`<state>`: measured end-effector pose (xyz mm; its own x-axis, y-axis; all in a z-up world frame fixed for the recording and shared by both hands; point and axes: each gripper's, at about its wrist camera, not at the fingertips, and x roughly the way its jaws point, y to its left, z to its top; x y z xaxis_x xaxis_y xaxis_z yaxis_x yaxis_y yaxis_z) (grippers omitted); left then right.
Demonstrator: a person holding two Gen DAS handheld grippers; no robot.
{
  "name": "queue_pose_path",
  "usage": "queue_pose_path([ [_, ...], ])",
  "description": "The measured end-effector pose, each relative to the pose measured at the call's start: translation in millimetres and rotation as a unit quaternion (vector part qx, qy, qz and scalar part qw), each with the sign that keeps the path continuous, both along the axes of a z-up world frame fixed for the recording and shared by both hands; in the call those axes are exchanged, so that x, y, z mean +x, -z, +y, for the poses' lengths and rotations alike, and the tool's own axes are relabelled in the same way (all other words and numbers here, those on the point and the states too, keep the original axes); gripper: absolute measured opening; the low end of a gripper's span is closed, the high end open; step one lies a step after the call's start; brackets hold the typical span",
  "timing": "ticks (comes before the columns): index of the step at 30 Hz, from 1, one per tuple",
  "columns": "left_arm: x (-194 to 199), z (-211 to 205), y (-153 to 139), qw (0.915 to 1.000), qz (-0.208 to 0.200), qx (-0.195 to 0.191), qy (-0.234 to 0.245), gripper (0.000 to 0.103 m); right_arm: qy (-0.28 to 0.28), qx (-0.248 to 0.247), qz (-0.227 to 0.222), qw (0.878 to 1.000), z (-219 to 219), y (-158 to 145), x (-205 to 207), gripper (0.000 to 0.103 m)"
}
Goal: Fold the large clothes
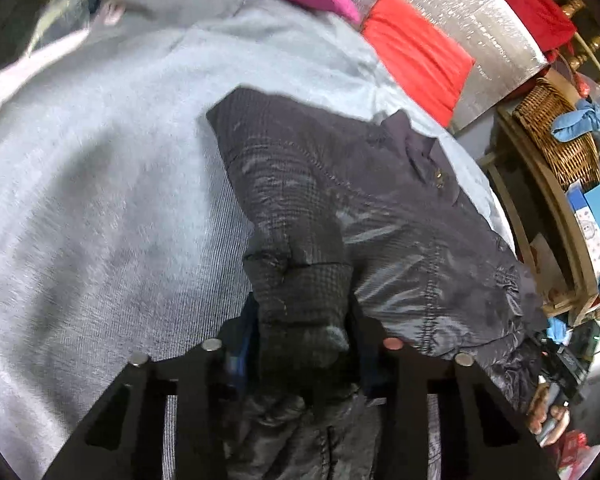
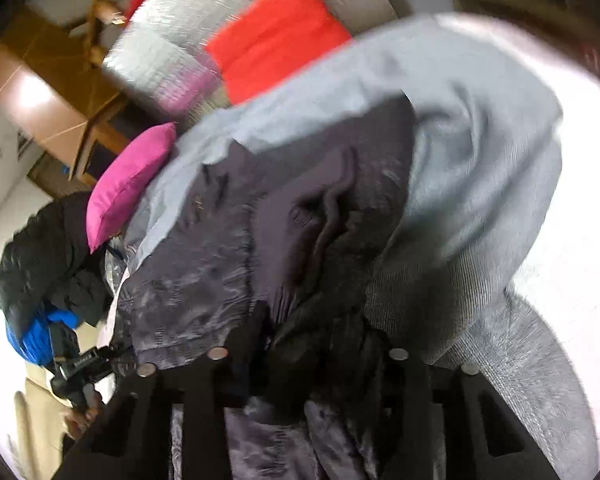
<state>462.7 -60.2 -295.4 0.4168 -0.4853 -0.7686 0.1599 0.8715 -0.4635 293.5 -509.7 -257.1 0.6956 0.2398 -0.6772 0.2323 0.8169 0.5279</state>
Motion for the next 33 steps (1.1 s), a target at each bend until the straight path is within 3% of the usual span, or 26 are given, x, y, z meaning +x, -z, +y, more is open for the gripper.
queue_pose_path([
  [3,-3.8,-2.4,-2.0,0.9995,-0.016,0.025,0.008,0.04,-0.004,-0.018,-0.02,1.0,6.3,-9.1,-5.4,0.04],
  [6,1.2,-7.8,12.3,0.9988,0.008,0.045,0.017,0.052,0.008,-0.007,0.036,0.999,-1.5,17.5,5.2,0.04],
  [9,-2.8,-12.6,3.7,0.9979,0.009,0.06,0.023,0.067,0.02,0.036,0.04,0.998,-10.3,20.4,4.4,0.051],
  [11,-11.3,-13.2,-3.6,0.9974,0.001,0.068,0.023,0.067,0.015,0.05,0.036,0.998,-10.5,13.5,0.0,0.071],
  [12,-16.7,-11.0,-6.3,0.997,-0.005,0.074,0.022,0.067,0.009,0.053,0.027,0.998,-9.3,8.6,-4.8,0.073],
  [15,-36.2,-3.2,-17.1,0.9957,-0.026,0.086,0.022,0.07,0.002,0.039,0.022,0.999,-9.8,6.0,-18.9,0.073],
  [25,-121.7,42.2,-34.2,0.9917,-0.078,0.102,0.0,0.07,0.023,0.066,0.016,0.997,-32.3,15.9,-108.0,0.074],
  [33,-199.2,65.5,-12.1,0.9944,-0.055,0.087,-0.024,0.071,0.032,0.1,0.005,0.994,-19.8,23.6,-189.8,0.074],
])
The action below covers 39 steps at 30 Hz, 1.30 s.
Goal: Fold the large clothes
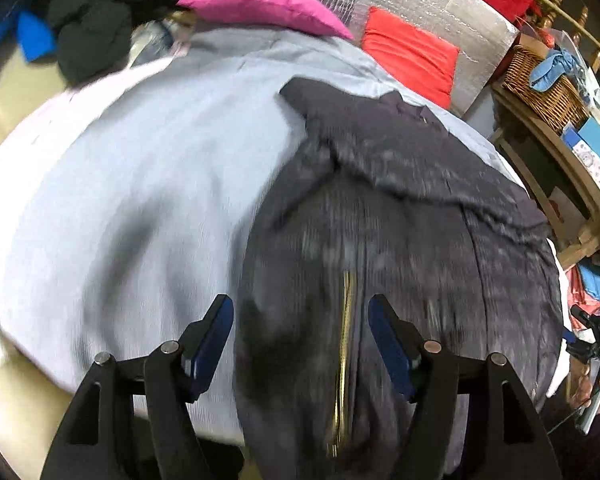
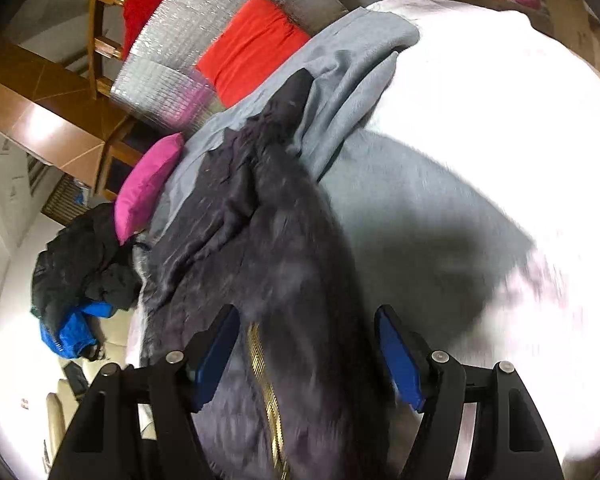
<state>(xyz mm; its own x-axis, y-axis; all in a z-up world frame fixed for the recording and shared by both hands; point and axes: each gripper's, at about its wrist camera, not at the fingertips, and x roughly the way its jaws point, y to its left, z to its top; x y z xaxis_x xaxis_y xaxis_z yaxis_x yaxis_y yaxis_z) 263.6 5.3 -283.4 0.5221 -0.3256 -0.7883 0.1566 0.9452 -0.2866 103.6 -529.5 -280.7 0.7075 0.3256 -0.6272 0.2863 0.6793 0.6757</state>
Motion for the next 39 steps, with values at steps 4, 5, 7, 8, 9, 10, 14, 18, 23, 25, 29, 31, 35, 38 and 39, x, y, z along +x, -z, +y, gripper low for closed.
queue_pose_path([
  [4,-34.4,9.9,16.8,0.9993,0.029,-0.023,-0.01,0.075,0.0,0.0,0.003,1.0,17.5,0.1,-31.5,0.074],
  [5,-41.6,12.0,23.8,0.9984,0.045,-0.03,-0.014,0.075,0.001,-0.008,0.008,1.0,23.2,-0.2,-38.3,0.074],
  [7,-51.8,13.9,35.7,0.9961,0.076,-0.037,-0.026,0.075,-0.004,-0.006,0.018,1.0,33.9,1.9,-51.5,0.074],
  [8,-57.8,13.3,41.3,0.9945,0.091,-0.045,-0.026,0.075,-0.008,-0.004,0.024,1.0,38.6,3.3,-57.4,0.074],
  [9,-61.1,11.7,45.8,0.9933,0.102,-0.048,-0.024,0.076,-0.01,-0.01,0.031,0.999,45.0,5.2,-63.1,0.074],
  [10,-63.3,9.9,52.0,0.9919,0.116,-0.046,-0.023,0.076,-0.012,-0.02,0.041,0.999,49.4,7.4,-67.3,0.074],
  [14,-63.9,4.3,71.2,0.9856,0.16,-0.05,-0.022,0.076,-0.016,-0.053,0.103,0.993,61.9,26.8,-70.0,0.074],
  [18,-73.9,-4.3,78.6,0.984,0.169,-0.055,-0.002,0.076,-0.051,-0.052,0.145,0.987,77.3,47.0,-67.0,0.074],
  [23,-87.6,-12.1,97.6,0.9771,0.208,-0.045,0.004,0.076,-0.094,-0.038,0.197,0.975,93.8,74.9,-71.0,0.074],
  [25,-88.1,-15.8,103.8,0.9749,0.219,-0.037,0.007,0.076,-0.106,-0.062,0.218,0.968,99.8,85.2,-67.5,0.074],
  [29,-86.0,-24.0,117.4,0.9724,0.232,-0.015,0.012,0.068,-0.124,-0.094,0.227,0.961,112.9,101.9,-56.3,0.074],
  [31,-87.4,-27.5,116.1,0.9739,0.225,-0.028,0.017,0.037,-0.133,-0.1,0.216,0.962,118.0,102.7,-55.2,0.068],
  [35,-85.7,-25.9,105.7,0.9773,0.206,-0.046,0.023,0.012,-0.138,-0.116,0.17,0.969,127.3,79.4,-63.4,0.029],
  [38,-90.4,-29.5,88.6,0.9811,0.183,-0.049,0.039,0.011,-0.152,-0.112,0.142,0.972,141.4,59.3,-75.1,0.026],
  [39,-93.0,-32.7,83.8,0.9825,0.176,-0.043,0.045,0.011,-0.166,-0.105,0.129,0.972,147.0,52.6,-80.3,0.026],
])
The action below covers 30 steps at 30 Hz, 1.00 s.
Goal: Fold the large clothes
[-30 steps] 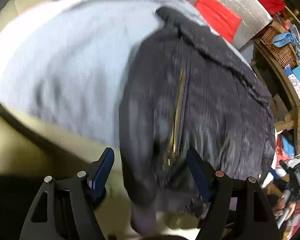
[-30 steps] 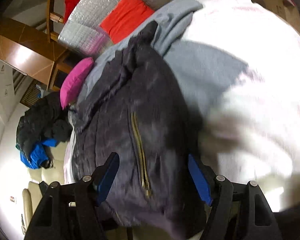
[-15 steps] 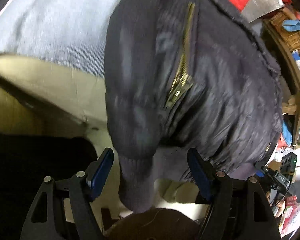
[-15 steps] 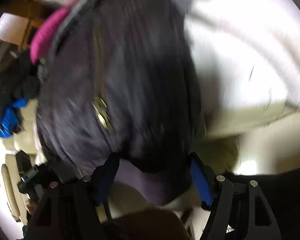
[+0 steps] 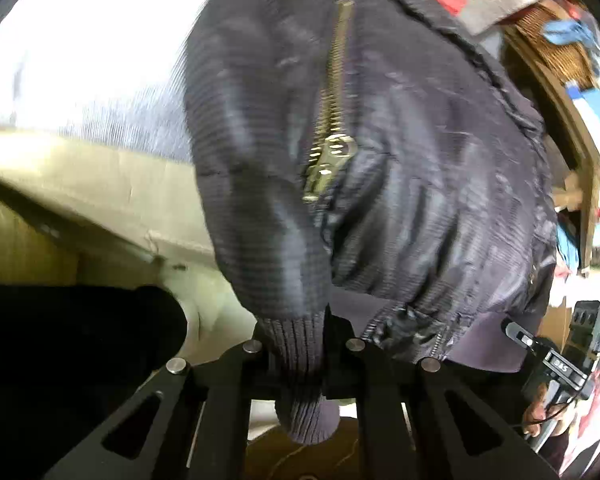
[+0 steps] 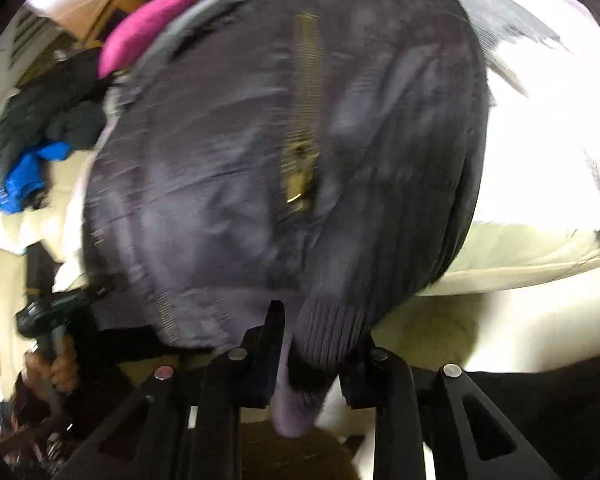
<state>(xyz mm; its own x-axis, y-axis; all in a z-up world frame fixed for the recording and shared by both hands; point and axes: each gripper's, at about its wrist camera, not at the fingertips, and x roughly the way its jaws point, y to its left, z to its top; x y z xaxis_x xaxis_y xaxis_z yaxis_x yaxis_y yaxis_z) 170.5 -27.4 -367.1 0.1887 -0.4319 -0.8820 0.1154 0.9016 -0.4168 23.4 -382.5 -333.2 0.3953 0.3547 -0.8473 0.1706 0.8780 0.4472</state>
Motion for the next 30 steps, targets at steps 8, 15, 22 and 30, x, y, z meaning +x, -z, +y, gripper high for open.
queue_pose_path([
  [8,12.0,-7.4,26.6,0.9977,0.065,0.008,-0.017,0.068,0.026,0.01,0.095,0.995,-3.2,42.5,26.7,0.078],
  [15,4.9,-7.7,10.8,0.9998,0.019,-0.006,-0.004,0.009,0.004,-0.01,0.039,0.999,8.1,23.0,33.2,0.024],
  [22,-12.2,-1.2,-67.7,0.9952,-0.053,-0.071,0.041,0.009,-0.025,-0.021,-0.083,0.996,24.5,-76.8,3.2,0.014],
  [30,15.4,9.7,-182.3,0.9697,-0.177,-0.16,0.052,0.009,0.0,-0.086,-0.252,0.964,7.3,-179.0,29.2,0.014],
])
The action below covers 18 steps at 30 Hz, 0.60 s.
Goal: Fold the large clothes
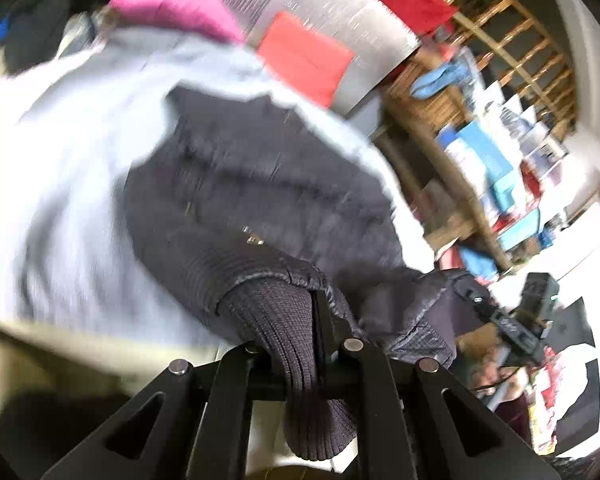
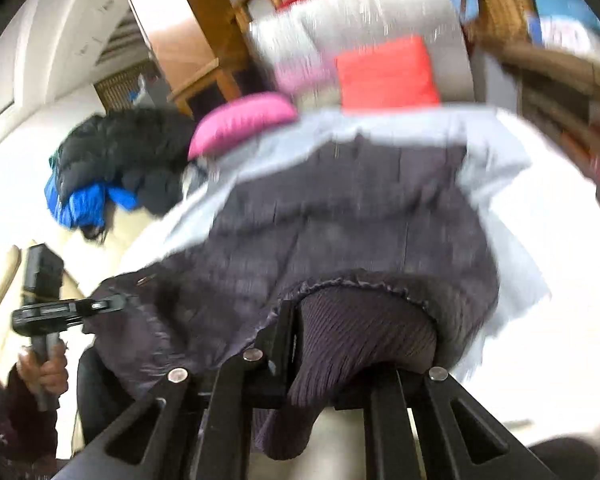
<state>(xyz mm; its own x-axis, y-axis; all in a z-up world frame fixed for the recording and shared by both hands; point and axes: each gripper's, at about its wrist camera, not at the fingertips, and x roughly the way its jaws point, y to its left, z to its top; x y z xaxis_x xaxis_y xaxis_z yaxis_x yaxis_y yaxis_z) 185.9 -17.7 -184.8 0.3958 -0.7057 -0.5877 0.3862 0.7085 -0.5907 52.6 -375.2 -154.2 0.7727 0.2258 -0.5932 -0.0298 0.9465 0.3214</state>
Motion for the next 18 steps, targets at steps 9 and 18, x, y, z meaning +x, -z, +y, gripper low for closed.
queue_pose_path([
  [9,120.8,15.8,-37.9,0.9966,-0.048,-0.043,-0.05,0.01,0.079,0.011,-0.094,0.992,-37.0,-44.8,94.4,0.014],
  [18,258.3,-41.0,-21.2,0.9953,-0.04,-0.024,-0.085,0.01,0.119,-0.002,-0.086,0.989,-80.1,-32.1,238.1,0.014],
])
